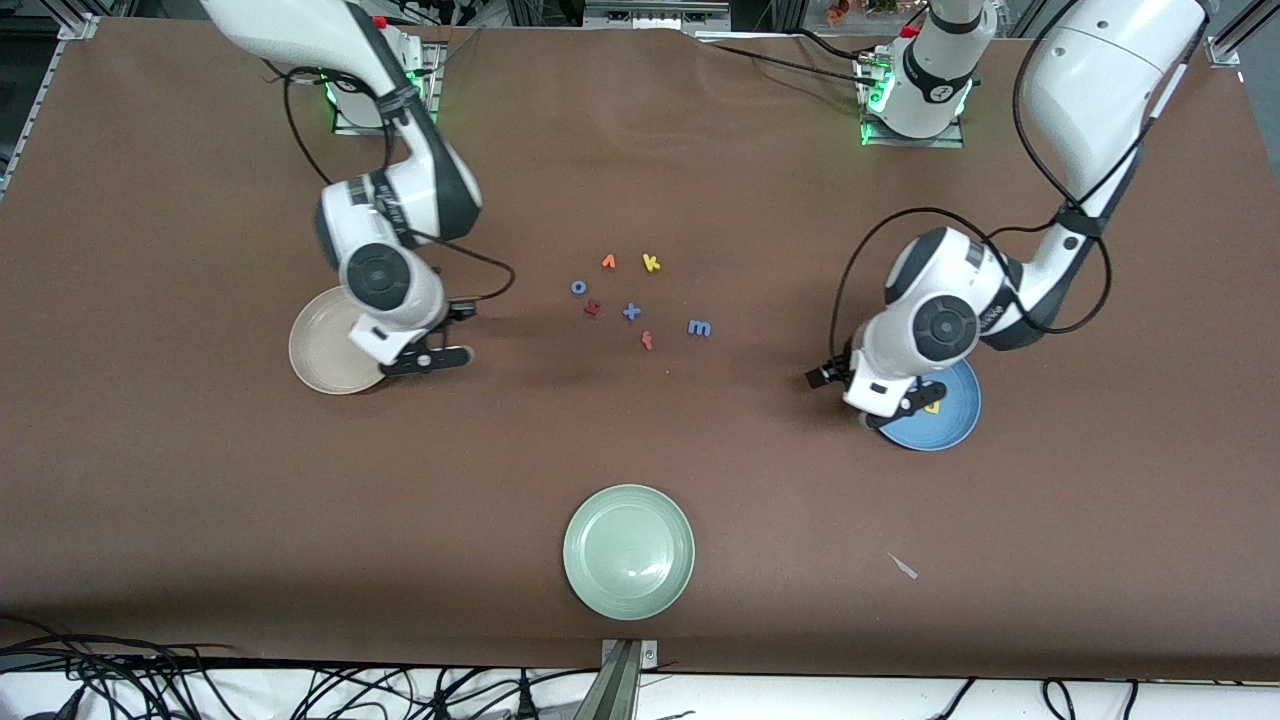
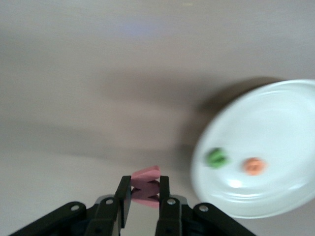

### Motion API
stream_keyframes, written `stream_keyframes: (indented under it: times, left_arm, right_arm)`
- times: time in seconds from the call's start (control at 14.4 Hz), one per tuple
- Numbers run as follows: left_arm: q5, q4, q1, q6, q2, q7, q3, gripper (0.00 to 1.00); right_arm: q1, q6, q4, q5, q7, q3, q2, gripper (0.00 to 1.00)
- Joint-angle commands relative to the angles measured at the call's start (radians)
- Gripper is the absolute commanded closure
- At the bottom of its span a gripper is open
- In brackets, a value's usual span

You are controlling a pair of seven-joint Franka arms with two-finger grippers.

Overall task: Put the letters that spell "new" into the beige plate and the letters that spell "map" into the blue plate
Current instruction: 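Place the w on the white plate while the left gripper reaches the m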

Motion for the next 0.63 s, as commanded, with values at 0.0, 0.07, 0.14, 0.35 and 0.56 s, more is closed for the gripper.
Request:
stream_keyframes:
  times: [0.0,0.07,0.14,0.35,0.56]
  left_arm:
    - [-0.015,0.004,-0.07,0.004,-0.012,-0.182,-0.011,0.0]
    - [-0.009,0.002,-0.097,0.015,-0.007,-0.265,-0.009,0.0]
    - [-0.006,0.001,-0.124,0.042,-0.003,-0.349,-0.009,0.0]
    - [-0.003,-0.001,-0.222,0.137,0.025,-0.608,-0.005,0.0]
    - [0.043,-0.002,-0.298,0.173,0.046,-0.823,0.0,0.0]
  right_arm:
    - [0.003,-0.016,-0.027,0.014,-0.174,-0.085,-0.004,0.96]
    - [0.003,-0.013,-0.038,0.01,-0.208,-0.113,-0.004,0.96]
    - [0.003,-0.008,-0.05,0.01,-0.242,-0.137,-0.004,0.95]
    - [0.003,0.125,-0.171,0.01,-0.294,-0.17,-0.051,0.89]
    - [0.003,0.179,-0.213,0.016,-0.28,-0.171,-0.085,0.38]
